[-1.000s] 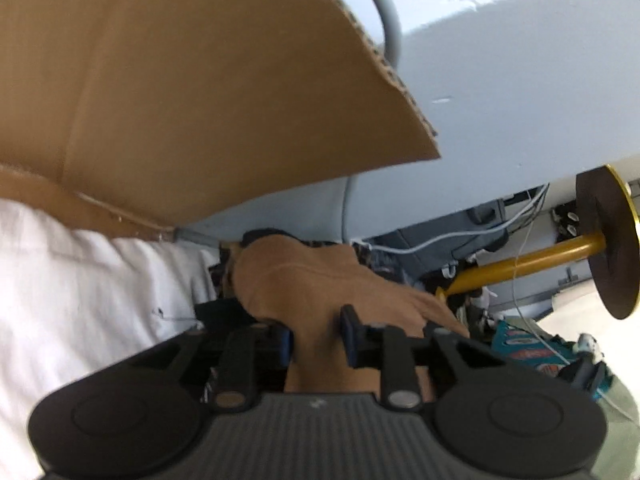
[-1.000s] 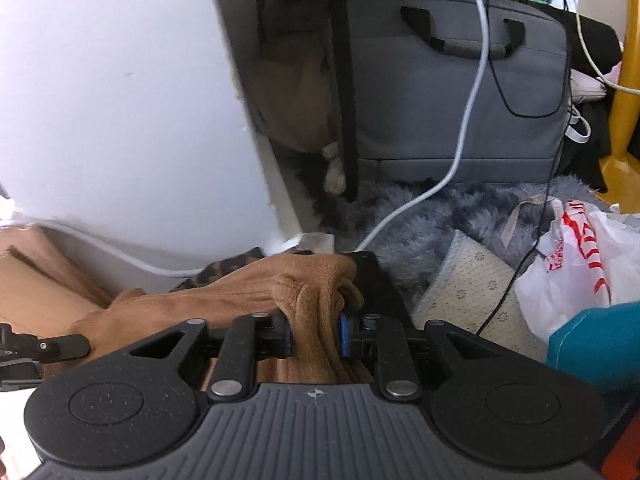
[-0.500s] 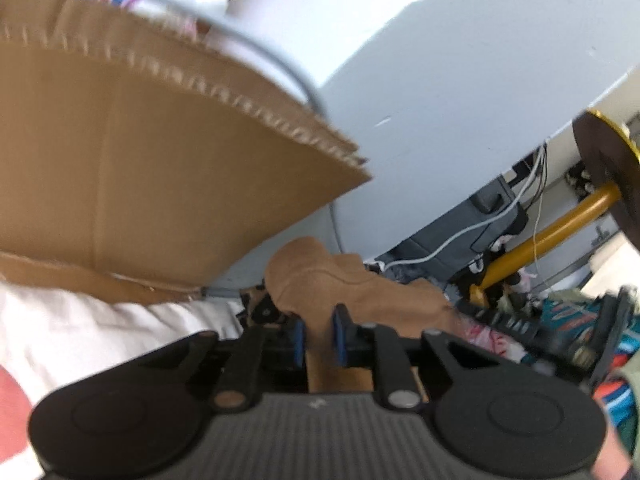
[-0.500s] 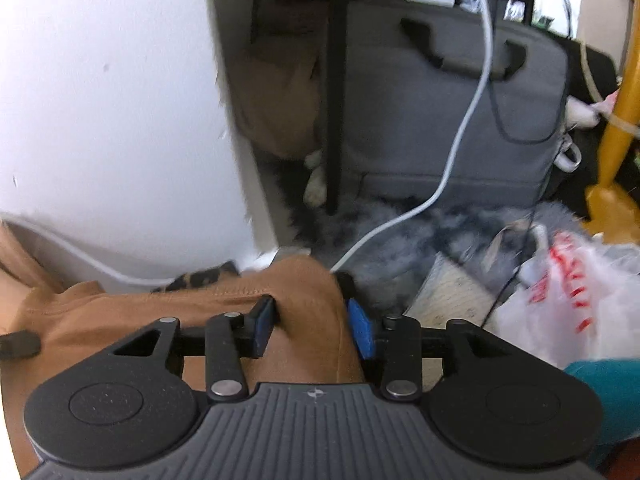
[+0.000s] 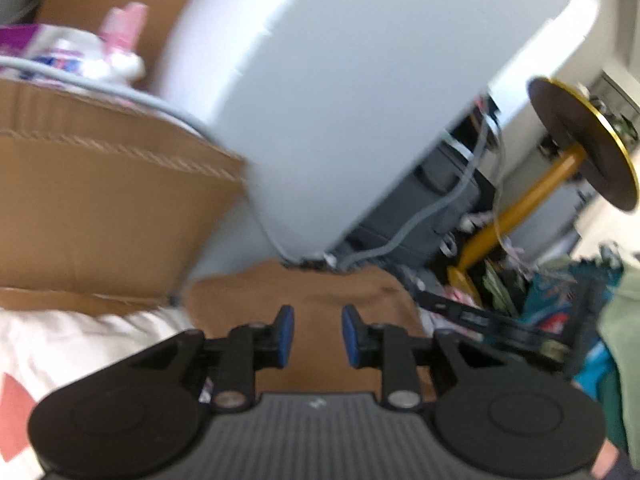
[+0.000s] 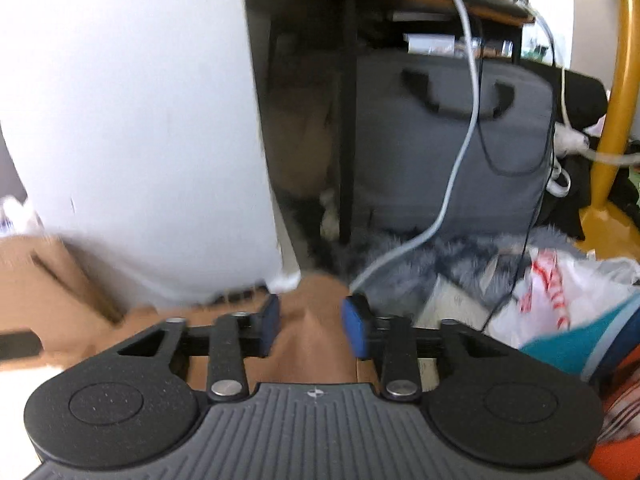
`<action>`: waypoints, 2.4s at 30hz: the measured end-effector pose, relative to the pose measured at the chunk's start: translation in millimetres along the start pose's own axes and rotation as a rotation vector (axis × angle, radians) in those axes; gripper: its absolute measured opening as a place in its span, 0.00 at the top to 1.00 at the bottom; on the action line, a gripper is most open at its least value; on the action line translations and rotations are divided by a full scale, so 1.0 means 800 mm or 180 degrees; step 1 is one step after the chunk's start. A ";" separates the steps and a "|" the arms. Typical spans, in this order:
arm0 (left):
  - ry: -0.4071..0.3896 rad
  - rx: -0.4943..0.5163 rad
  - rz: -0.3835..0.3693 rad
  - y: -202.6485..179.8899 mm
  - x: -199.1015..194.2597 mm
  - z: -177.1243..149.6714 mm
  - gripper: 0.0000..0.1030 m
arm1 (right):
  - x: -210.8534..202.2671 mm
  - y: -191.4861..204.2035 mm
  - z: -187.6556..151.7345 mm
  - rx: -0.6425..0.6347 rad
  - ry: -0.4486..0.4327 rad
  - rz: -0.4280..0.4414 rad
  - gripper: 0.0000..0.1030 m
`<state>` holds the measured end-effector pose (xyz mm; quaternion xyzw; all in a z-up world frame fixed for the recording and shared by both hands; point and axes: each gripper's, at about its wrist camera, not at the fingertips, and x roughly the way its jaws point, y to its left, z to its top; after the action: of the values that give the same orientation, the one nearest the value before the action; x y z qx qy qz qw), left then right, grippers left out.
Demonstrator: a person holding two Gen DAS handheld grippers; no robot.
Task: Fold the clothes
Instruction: 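Lower the shirt onto the stack and open both grippers, then press the placed shirt flat with both open grippers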
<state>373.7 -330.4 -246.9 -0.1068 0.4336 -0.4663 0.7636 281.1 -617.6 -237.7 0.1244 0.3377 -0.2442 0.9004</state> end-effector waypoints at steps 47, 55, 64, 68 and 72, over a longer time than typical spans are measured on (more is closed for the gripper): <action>0.0330 0.0333 0.0196 -0.032 0.000 -0.128 0.81 | -0.080 -0.049 -0.204 -0.0540 0.0099 -0.0294 0.81; 0.0453 0.0164 0.0226 -0.017 -0.017 -0.151 0.81 | -0.109 -0.053 -0.227 -0.0496 0.0221 -0.0372 0.78; 0.0431 0.0188 0.0166 -0.022 -0.060 -0.155 0.38 | -0.150 -0.050 -0.249 -0.0368 0.0325 -0.0337 0.60; 0.0460 0.0178 0.0168 -0.026 -0.082 -0.149 0.10 | -0.167 -0.035 -0.245 -0.0332 0.0306 -0.0264 0.35; 0.0681 0.0184 -0.0052 -0.033 -0.096 -0.141 0.01 | -0.174 -0.025 -0.236 -0.0154 0.0389 -0.0233 0.13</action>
<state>256.8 -255.8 -256.2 -0.0379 0.4981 -0.4935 0.7119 76.5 -511.4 -285.2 0.1048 0.4022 -0.2607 0.8714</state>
